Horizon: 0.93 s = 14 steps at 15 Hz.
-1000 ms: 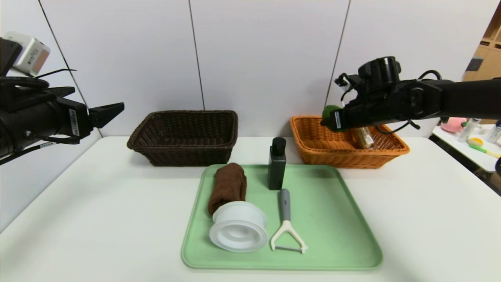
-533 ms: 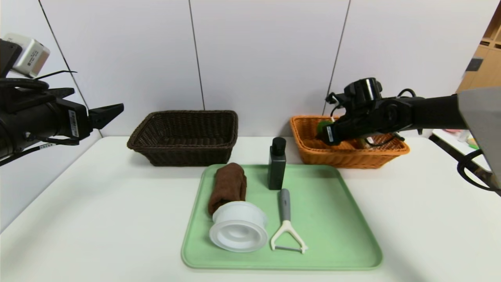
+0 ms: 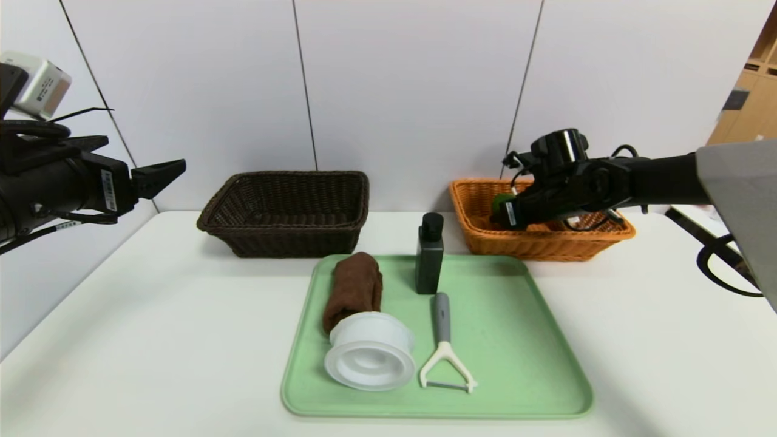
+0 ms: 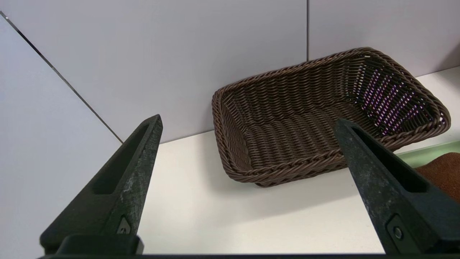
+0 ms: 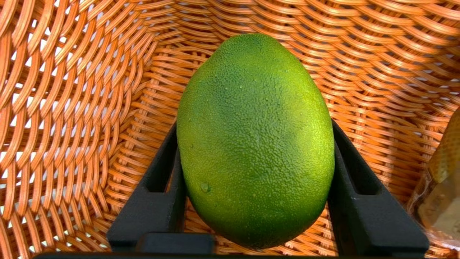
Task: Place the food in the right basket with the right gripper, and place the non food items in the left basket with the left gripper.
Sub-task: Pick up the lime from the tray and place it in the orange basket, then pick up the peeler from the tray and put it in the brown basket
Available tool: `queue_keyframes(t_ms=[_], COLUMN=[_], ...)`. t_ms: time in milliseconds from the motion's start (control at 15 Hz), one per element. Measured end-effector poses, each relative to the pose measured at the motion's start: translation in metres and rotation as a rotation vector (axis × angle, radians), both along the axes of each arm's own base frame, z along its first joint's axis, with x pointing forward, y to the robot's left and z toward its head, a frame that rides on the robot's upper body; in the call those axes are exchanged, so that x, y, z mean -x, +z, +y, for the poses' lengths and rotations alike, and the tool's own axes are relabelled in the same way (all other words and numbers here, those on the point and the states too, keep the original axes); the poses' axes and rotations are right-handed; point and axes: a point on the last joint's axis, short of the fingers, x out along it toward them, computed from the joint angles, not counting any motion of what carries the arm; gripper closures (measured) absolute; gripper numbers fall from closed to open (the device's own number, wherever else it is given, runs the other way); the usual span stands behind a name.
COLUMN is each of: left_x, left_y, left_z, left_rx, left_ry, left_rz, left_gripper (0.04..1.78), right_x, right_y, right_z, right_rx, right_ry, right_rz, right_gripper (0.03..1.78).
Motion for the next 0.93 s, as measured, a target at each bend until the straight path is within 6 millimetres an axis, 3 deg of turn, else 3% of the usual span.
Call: queue_keyframes(t_ms=[267,600,933], left_x=[0.0,0.0,0.001], left_y=[0.0,0.0,0.001], left_z=[0.0,0.0,0.0], left_rx=[0.0,-0.001,0.0], left_ry=[0.001,0.001,0.001], left_rz=[0.001,-0.002,-0.004], left_gripper=[0.13,0.13,0.13], right_x=[-0.005,-0.004,0.012], right_y=[0.001,0.003,0.029], right_z=[-0.001,0.0,-0.004], right_rx=[0.004,0.005,-0.002], right_ry=[-0.022,-0.021,-0.022], right_rz=[-0.062,-0.06,-0.102], right_gripper=[0.46,0.3,0.2])
